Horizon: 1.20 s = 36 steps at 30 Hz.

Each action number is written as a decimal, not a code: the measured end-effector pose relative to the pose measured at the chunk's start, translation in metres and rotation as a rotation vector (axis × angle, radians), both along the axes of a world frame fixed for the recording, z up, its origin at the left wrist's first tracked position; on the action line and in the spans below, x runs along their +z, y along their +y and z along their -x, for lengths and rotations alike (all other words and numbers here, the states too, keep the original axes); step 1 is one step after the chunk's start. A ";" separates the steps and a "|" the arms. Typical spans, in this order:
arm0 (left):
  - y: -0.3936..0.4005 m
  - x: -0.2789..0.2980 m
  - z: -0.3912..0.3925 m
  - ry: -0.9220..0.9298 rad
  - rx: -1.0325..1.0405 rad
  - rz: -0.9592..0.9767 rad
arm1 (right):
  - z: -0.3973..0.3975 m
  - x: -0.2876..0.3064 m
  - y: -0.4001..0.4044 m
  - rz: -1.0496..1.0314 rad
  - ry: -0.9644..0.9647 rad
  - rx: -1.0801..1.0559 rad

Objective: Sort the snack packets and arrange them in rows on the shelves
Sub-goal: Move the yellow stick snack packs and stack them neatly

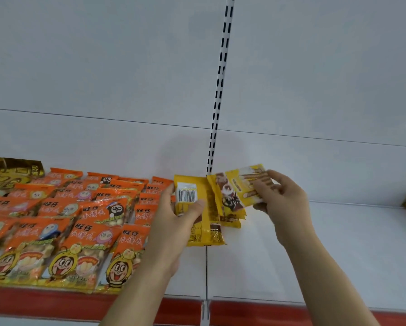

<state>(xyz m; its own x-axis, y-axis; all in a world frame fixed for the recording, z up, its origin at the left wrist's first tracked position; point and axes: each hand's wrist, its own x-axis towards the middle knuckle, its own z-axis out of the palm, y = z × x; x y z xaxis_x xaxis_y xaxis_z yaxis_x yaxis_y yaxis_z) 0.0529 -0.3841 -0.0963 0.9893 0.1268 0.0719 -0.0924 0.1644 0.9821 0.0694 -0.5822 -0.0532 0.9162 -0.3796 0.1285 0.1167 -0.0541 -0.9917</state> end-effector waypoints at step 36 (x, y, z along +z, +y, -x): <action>0.028 0.007 0.003 -0.039 0.170 -0.114 | -0.054 -0.031 0.020 1.002 0.307 0.144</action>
